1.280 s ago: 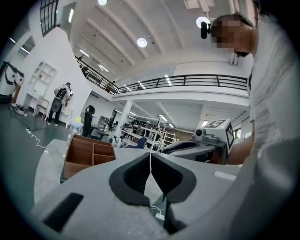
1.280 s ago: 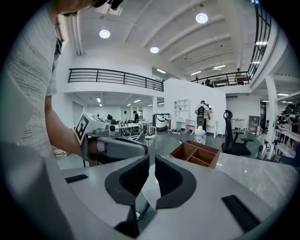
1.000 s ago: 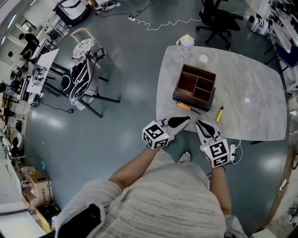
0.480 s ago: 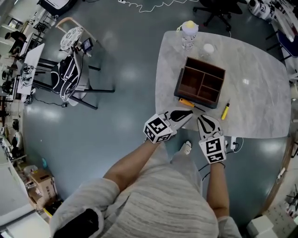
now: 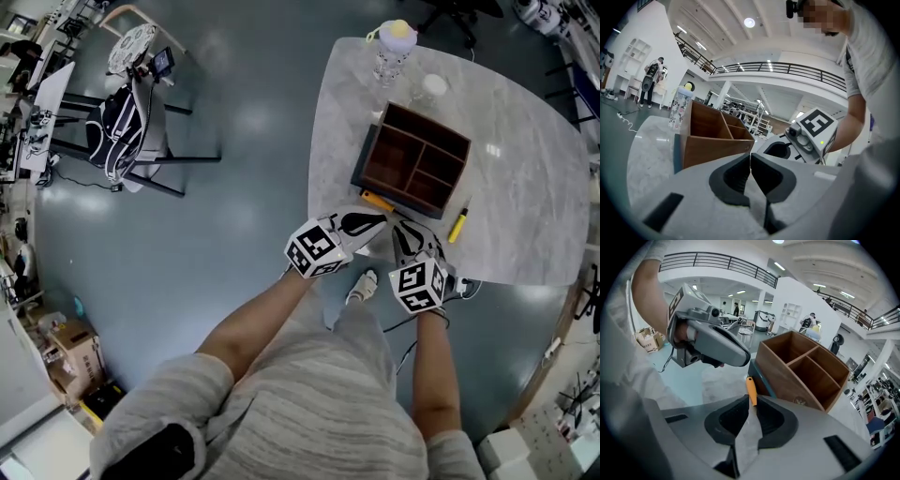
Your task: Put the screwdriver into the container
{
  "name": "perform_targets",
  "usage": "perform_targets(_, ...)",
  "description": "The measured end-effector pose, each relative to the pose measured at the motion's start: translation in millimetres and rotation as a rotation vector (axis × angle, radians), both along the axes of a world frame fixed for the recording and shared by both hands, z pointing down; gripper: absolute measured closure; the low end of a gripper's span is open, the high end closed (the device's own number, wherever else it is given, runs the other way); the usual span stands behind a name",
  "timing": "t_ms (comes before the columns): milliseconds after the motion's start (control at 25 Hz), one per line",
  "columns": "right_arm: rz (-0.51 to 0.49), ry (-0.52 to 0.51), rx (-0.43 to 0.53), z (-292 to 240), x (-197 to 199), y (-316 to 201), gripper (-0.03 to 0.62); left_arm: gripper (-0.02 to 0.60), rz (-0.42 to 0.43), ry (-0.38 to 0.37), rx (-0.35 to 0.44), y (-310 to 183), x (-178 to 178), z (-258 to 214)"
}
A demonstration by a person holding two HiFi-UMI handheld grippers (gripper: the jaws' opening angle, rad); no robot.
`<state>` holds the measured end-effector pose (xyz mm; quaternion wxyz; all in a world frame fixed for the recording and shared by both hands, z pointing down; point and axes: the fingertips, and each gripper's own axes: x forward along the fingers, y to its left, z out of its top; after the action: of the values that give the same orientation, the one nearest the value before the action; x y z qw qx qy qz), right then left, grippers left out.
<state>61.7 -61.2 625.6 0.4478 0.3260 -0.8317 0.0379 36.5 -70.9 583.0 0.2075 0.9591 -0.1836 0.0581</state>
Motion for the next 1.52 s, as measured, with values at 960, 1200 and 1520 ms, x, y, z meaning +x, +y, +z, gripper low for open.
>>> perform_targets(960,-0.097,0.394,-0.083,100.4,22.6,-22.2,0.58,0.561,-0.005,-0.022,-0.038,-4.3,-0.1,22.4)
perform_targets(1200,-0.1,0.38,-0.104,97.6,21.4,-13.4,0.58,0.561,-0.004,-0.025,-0.042,-0.5,0.4,21.2)
perform_targets(1520,-0.08,0.355,-0.137,92.4,37.1,10.7,0.58,0.561,0.001,-0.02,-0.047,6.2,8.7,16.3)
